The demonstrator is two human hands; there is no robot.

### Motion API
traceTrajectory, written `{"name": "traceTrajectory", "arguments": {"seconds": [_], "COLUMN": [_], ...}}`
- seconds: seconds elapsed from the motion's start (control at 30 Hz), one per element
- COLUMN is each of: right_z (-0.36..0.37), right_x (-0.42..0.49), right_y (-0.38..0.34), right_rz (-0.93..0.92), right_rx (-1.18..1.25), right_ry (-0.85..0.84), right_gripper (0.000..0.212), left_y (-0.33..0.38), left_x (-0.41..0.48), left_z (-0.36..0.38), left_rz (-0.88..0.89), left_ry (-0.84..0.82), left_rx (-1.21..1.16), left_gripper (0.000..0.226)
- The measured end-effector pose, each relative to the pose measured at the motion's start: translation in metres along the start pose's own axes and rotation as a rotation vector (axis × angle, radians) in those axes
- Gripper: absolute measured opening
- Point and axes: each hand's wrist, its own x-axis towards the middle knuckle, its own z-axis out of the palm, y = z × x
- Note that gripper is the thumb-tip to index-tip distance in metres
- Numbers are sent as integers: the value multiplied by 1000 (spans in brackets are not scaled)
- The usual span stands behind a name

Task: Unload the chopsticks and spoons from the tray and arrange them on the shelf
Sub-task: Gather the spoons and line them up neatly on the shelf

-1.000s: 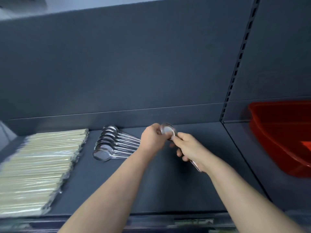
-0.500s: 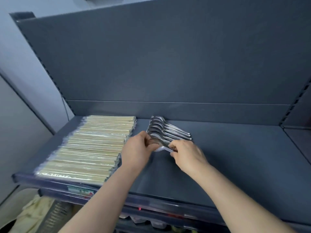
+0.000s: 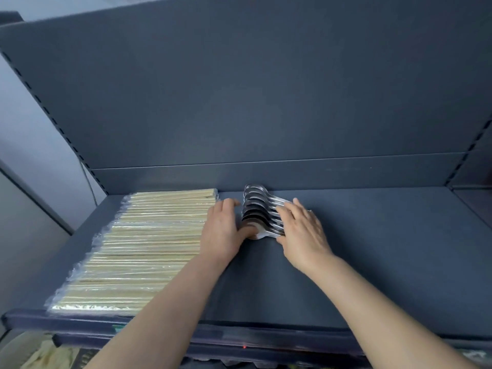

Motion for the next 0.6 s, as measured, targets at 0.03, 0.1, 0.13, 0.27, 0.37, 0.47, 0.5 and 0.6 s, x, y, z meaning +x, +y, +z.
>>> {"name": "traceTrajectory", "arguments": {"seconds": [0.03,0.1,0.13,0.27,0.37,0.47,0.5,0.6], "right_z": [1,0,-2,-6,-9,-11,-12,-12], "right_x": [4,13,19,43,53,57,58,56], "right_y": [1,4,6,13,12,9,9,11], "right_rz": [7,12,6,3,13,3,1,1], "right_rx": [12,5,-4,21,33,8,-4,-18], "right_ry": [-50,-148,-193,-349,-378,-329,-314,-283], "right_gripper": [65,74,79,98,109,107,103,86], "left_y": [-1,-1,0,3,0,-4,-5,-4], "left_x": [4,13,19,39,51,61,63,65], "left_z": [0,-1,-2,-6,-4,-3,-3,-2], "left_rz": [-1,-2,6,20,18,30,37,72], "left_ry": [-28,-94,-130,-329,-455,-498,-498,-440], "left_rx": [-10,-32,-45,-132,-129,-82,-75,-54], "left_gripper": [72,80,83,108,135,144,144,124]}}
